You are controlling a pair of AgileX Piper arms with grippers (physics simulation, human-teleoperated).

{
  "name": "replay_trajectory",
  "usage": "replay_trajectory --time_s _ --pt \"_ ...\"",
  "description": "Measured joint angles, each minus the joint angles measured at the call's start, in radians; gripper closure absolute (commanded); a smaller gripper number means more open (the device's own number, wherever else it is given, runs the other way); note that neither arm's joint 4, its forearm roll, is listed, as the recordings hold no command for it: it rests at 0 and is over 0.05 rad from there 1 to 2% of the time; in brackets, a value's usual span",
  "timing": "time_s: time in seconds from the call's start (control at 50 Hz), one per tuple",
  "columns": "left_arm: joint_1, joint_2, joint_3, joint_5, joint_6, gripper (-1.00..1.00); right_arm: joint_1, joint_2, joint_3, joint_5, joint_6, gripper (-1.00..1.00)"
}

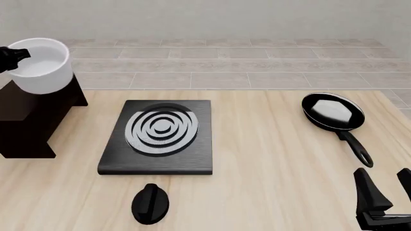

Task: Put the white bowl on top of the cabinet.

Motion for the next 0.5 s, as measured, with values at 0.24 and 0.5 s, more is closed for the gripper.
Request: replay_trajectory --time_s 0.24,0.5 --pt "0.031 0.006 0.000 -0.007 0.002 1.00 0.000 0.000 0.000 0.000 0.000 -1.00" --pt "0.068 0.005 0.000 -0.008 0.008 1.00 0.000 0.000 0.000 0.000 0.000 -1.00"
